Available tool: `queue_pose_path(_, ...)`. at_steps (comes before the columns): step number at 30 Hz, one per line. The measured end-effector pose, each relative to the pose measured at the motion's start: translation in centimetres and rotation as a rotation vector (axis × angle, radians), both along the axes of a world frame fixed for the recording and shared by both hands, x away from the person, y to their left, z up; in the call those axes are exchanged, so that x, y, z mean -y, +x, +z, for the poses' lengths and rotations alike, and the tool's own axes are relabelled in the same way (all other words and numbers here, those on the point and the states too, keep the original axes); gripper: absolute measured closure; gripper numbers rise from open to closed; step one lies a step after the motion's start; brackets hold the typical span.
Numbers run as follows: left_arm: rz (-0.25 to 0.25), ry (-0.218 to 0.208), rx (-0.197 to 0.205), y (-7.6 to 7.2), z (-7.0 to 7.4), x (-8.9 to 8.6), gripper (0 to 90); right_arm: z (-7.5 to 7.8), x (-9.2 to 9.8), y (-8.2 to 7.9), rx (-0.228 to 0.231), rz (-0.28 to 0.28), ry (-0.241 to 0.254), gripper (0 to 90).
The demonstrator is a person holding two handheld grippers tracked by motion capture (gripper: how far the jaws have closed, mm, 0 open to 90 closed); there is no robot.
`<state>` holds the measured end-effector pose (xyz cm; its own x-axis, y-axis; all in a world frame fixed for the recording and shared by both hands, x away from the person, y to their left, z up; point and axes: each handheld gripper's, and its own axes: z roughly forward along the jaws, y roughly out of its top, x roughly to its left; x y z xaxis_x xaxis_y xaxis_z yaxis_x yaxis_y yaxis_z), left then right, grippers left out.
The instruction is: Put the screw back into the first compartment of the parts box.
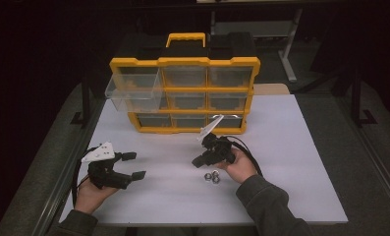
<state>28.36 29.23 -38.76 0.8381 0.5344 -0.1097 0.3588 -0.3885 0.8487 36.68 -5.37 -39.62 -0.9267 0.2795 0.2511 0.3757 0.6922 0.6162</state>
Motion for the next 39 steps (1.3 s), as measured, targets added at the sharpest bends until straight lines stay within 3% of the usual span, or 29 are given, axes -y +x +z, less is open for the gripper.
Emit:
queue_pose_path(5,-0.002,-0.002,0.004,0.1,0.0,0.0,20.5,1.3,0.5,0.5,0.0,-0.003,0.008,85.8)
queue_pose_path(13,0.002,-0.005,0.004,0.1,-0.1,-0.1,20.4,4.1,1.5,1.7,-0.037,-0.037,0.049,85.8)
queue_pose_path(33,0.0,-0.001,0.005,0.1,0.0,-0.1,19.3,9.6,1.1,3.8,0.041,0.0,0.075,85.8)
queue_pose_path(39,0.006,-0.005,0.004,0.1,0.0,-0.2,18.8,12.0,1.0,4.5,0.054,-0.005,0.08,85.8)
